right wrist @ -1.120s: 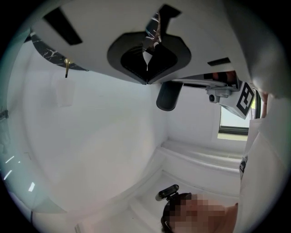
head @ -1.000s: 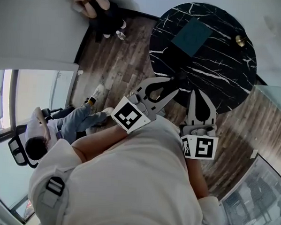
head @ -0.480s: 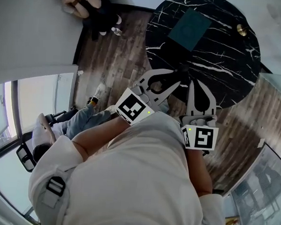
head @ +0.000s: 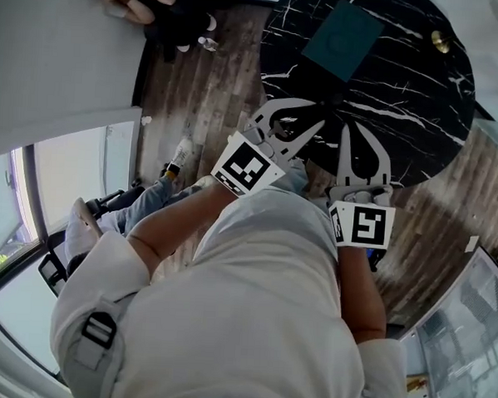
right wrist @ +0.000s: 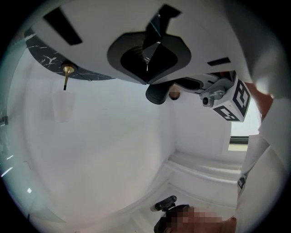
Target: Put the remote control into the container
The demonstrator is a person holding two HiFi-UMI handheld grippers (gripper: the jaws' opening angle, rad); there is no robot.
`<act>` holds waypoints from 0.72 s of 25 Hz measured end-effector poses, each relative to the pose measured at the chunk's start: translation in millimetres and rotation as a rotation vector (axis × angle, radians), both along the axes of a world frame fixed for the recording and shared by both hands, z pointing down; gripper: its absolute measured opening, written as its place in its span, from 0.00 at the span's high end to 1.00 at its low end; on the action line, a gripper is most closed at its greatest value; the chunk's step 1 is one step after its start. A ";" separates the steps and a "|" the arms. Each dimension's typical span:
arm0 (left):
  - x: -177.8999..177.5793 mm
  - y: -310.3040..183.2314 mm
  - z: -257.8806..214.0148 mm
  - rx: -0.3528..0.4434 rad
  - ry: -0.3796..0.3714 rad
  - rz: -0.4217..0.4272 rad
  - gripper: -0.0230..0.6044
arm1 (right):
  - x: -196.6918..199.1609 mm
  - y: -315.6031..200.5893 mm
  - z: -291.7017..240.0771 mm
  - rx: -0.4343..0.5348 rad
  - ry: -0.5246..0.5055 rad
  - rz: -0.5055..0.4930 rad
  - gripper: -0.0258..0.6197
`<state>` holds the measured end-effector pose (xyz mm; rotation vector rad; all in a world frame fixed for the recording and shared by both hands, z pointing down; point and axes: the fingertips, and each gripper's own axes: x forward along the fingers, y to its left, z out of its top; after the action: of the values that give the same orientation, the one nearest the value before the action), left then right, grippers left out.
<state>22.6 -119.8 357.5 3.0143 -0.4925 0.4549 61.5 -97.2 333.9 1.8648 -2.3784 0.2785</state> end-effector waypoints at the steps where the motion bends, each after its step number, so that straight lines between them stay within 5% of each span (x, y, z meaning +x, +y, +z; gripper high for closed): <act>1: 0.3 -4.5 3.9 0.006 -0.009 0.003 0.84 | 0.2 -3.2 3.4 -0.003 0.002 -0.001 0.94; 18: 14.9 -40.1 66.2 0.106 -0.111 0.095 0.84 | 8.6 -32.7 73.2 -0.104 0.008 0.043 0.94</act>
<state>37.5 -159.9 423.7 3.1373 -0.3924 0.6243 70.1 -129.9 407.1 1.8689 -2.2734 0.3895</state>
